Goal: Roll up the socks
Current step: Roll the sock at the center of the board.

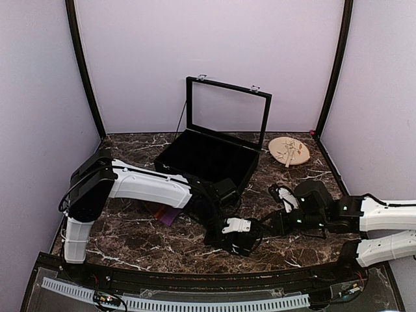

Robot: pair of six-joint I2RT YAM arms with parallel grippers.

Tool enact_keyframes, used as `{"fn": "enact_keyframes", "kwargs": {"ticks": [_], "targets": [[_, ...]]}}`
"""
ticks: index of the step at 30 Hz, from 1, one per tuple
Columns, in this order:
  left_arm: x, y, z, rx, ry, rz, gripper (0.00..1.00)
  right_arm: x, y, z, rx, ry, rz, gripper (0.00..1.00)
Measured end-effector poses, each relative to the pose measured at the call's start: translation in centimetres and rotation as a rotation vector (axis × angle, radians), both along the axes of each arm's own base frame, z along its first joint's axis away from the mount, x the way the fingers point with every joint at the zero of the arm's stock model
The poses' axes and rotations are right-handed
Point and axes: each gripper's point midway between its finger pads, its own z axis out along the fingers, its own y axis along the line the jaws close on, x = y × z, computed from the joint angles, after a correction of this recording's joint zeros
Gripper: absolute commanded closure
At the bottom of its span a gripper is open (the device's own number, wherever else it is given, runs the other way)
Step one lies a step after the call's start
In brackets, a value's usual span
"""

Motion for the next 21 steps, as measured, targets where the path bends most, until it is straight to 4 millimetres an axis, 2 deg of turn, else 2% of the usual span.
{"fn": "enact_keyframes", "kwargs": {"ticks": [9,21], "targets": [[0.4,-0.1,0.0,0.026,0.158,0.050,1.00,-1.1,-0.7,0.7,-0.072,-0.115,-0.050,0.49],[1.1,0.0,0.3,0.045,0.291,0.101,1.00,-3.0,-0.4,-0.8,-0.187,-0.195,-0.023,0.49]]}}
